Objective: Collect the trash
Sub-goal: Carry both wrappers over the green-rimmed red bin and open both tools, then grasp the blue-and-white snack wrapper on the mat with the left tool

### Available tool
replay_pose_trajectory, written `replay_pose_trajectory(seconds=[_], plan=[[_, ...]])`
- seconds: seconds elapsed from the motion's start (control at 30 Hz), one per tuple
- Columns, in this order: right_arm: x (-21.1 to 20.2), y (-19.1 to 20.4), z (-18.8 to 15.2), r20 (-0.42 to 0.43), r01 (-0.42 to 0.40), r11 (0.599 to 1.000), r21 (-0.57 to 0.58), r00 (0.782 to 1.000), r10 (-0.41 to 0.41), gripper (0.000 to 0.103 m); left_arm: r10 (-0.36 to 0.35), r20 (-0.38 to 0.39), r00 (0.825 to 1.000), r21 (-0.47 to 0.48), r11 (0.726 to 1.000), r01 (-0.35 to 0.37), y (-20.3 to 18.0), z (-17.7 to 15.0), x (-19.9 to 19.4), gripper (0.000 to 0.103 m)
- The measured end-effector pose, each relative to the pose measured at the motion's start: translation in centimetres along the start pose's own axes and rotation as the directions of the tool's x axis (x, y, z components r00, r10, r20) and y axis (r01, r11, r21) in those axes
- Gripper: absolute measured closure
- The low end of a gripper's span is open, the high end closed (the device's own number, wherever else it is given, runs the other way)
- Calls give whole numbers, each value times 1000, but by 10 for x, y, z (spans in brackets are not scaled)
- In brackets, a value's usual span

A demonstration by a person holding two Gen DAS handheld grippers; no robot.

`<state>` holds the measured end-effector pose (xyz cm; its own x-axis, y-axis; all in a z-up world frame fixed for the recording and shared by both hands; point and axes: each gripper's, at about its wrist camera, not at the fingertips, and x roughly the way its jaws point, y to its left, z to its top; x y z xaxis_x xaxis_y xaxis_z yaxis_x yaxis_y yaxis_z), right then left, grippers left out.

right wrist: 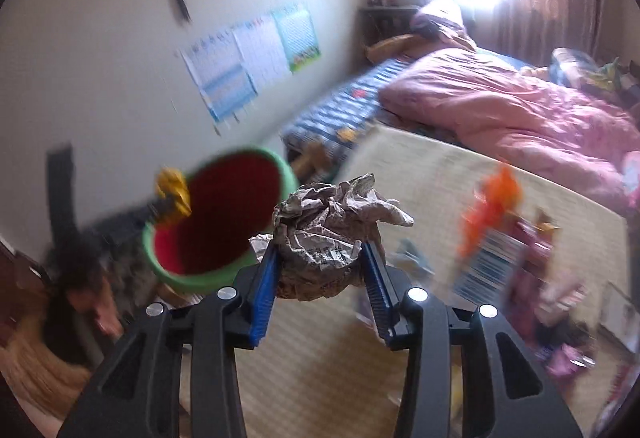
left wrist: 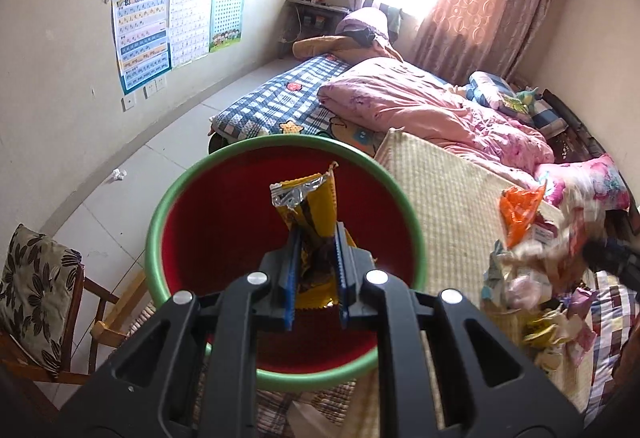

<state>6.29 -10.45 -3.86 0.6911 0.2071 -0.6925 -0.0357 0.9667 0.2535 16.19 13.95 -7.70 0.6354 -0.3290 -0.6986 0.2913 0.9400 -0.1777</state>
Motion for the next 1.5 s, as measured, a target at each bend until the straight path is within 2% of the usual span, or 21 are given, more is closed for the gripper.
replay_pose_trajectory(seconds=[0.13, 0.3, 0.37, 0.43, 0.47, 0.67, 0.93, 1.17, 1.5], plan=[[35, 30, 19, -2, -126, 991, 39, 992, 126, 62, 5, -23, 1000, -6, 1000, -5, 15, 0, 6, 88], [72, 53, 30, -30, -192, 980, 60, 981, 194, 59, 6, -44, 999, -19, 1000, -7, 28, 0, 13, 87], [82, 58, 34, -30, -197, 978, 74, 979, 200, 55, 10, -49, 999, -29, 1000, -11, 33, 0, 15, 79], [87, 62, 36, -31, -195, 977, 89, 980, 198, 44, 16, -47, 999, -40, 999, -18, 36, 0, 16, 49], [89, 63, 38, -29, -194, 976, 98, 980, 197, 40, 19, -40, 999, -52, 998, -21, 39, 0, 16, 45], [80, 67, 32, -9, -166, 983, 73, 986, 167, 40, 27, -40, 999, -78, 996, -30, 46, 2, 16, 44], [51, 51, 16, 29, -107, 993, 43, 994, 106, 40, 0, -30, 1000, -48, 999, -1, 20, -1, 12, 44], [14, 5, -4, 60, -16, 998, 58, 998, 12, 39, -16, -23, 1000, -20, 1000, 16, -19, -11, 5, 42], [-30, -67, -44, 25, 59, 992, 110, 998, -62, 39, -60, -82, 995, 27, 998, 63, -102, -43, 9, 42]])
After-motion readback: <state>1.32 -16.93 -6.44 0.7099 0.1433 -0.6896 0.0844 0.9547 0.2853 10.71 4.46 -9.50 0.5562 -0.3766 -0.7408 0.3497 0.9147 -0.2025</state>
